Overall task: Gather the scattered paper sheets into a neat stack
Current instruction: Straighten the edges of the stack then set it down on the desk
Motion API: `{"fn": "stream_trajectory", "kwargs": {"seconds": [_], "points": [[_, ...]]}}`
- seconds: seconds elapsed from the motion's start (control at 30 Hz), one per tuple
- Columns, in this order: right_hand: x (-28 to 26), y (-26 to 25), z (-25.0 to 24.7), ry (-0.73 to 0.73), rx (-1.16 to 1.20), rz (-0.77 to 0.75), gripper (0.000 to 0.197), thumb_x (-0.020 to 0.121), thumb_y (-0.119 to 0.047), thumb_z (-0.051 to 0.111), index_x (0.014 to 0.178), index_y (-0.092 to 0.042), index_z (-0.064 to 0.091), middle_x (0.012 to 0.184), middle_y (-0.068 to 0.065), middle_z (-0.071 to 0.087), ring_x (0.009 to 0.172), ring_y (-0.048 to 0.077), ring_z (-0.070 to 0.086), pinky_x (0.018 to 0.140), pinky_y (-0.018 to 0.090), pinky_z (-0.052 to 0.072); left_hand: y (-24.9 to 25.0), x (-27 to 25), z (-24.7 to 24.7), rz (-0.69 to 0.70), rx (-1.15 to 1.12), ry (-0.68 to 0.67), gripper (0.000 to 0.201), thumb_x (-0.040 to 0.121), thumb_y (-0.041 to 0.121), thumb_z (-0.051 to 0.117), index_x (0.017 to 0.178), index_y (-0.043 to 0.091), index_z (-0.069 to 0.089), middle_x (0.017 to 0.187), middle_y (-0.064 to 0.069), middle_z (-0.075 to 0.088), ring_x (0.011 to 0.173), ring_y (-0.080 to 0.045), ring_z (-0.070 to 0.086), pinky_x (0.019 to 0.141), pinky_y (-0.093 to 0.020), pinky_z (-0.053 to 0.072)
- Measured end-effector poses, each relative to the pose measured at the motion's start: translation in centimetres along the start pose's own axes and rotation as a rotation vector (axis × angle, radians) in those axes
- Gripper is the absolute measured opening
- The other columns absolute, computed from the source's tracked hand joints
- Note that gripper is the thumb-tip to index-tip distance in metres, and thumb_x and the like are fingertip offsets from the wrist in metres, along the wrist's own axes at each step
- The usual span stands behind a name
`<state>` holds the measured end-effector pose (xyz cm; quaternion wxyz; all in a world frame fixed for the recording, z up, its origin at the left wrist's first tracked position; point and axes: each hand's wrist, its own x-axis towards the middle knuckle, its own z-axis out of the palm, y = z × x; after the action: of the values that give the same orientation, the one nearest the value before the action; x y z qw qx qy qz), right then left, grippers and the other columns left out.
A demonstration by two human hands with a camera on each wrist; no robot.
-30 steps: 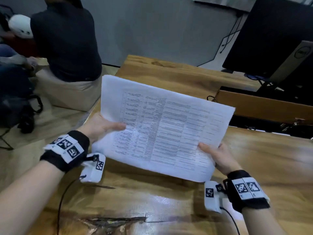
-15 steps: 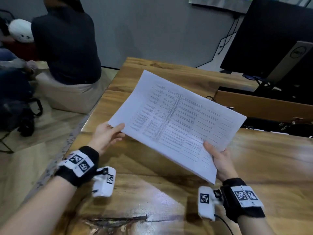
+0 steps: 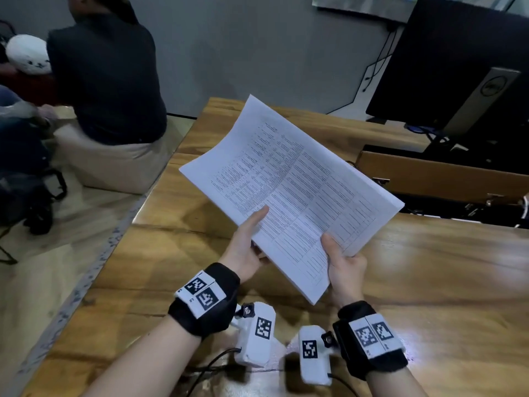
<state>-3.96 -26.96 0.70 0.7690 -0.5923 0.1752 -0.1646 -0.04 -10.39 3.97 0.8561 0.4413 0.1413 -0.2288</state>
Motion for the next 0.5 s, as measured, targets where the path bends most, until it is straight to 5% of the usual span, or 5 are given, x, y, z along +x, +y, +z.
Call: {"fn": "stream_trajectory", "kwargs": {"seconds": [0.17,0.33,0.5], "points": [[-0.5,-0.1,0.6,-0.033,0.021,-0.003,0.006,0.084,-0.007,0.064,0.086,-0.013,0.064,0.074,-0.007,0.074,0.072,0.005,0.07,0.062,0.019,0.057,-0.5,0.4,0.4,0.003,-0.056,0.089,0.035,0.08,0.028,0.069,0.112,0.015,0.062,0.111,-0.008,0.069,0.1,-0.023,0.065,0.086,-0.039,0.051],[-1.1,-0.1,1.0,-0.044,0.075,0.068,0.015,0.08,-0.014,0.068,0.093,-0.008,0.064,0.09,0.003,0.072,0.085,0.019,0.069,0.073,0.03,0.058,-0.4,0.7,0.3,0.047,-0.038,0.131,0.022,0.078,0.025,0.071,0.095,0.014,0.063,0.101,-0.008,0.07,0.091,-0.022,0.066,0.076,-0.036,0.053],[-1.1,0.7,1.1,-0.043,0.147,0.086,0.084,0.03,-0.053,0.088,0.097,-0.008,0.066,0.089,0.001,0.077,0.084,0.017,0.073,0.064,0.027,0.059,0.3,0.9,0.1,0.104,0.095,0.123,0.034,0.08,0.031,0.068,0.109,0.015,0.061,0.107,-0.004,0.069,0.102,-0.021,0.064,0.073,-0.034,0.05]]}}
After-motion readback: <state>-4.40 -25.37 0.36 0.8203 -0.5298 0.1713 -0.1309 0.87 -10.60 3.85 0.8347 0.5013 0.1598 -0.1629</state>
